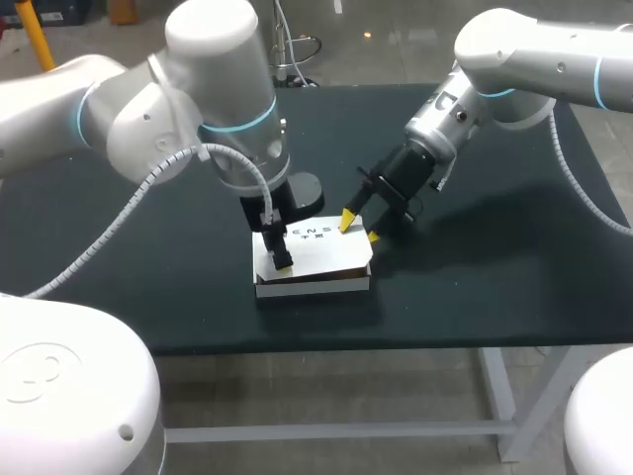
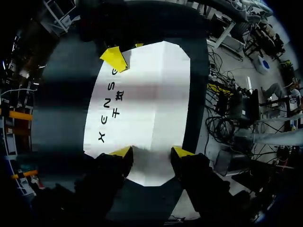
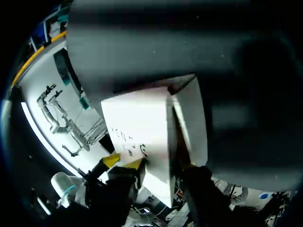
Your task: Assemble the packaging by folding the flat box into shape, placing the metal phone stand inside, and closing the box properly
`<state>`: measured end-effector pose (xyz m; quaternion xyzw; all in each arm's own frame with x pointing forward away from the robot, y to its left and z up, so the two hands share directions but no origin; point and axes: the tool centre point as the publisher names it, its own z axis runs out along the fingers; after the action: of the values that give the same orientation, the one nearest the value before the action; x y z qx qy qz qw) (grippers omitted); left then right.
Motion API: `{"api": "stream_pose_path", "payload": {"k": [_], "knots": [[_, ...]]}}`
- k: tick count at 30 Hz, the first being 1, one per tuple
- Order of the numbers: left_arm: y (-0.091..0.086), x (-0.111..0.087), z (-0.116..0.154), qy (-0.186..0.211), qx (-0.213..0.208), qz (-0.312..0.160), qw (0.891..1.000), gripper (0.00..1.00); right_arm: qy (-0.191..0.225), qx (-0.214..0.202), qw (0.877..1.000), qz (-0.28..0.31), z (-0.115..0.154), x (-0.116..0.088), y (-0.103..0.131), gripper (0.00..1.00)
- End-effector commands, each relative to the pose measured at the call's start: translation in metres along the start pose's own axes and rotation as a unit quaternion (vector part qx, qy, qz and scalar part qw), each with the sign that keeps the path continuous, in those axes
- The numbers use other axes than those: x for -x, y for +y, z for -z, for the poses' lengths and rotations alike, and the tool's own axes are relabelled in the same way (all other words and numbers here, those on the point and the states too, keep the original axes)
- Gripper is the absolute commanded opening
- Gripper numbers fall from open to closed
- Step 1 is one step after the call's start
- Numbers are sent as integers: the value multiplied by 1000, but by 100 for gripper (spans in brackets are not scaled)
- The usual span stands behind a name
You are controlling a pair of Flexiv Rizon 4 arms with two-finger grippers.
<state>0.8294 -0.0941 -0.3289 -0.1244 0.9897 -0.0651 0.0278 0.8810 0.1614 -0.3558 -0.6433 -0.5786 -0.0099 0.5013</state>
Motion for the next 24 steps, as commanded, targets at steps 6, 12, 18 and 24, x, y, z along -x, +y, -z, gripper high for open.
{"api": "stream_pose_path", "payload": {"k": [6,12,18,24], "knots": [[-2,-2,-3,-33,2,13,999,59,-1,0,1000,0,0,1,0,44],[-5,5,-9,-53,2,15,998,63,-1,0,1000,0,0,1,0,44],[-6,8,-13,-79,-3,5,997,65,-1,0,1000,0,0,1,0,44],[-7,11,-14,-98,-4,0,995,45,-1,0,1000,0,0,1,0,44]]}}
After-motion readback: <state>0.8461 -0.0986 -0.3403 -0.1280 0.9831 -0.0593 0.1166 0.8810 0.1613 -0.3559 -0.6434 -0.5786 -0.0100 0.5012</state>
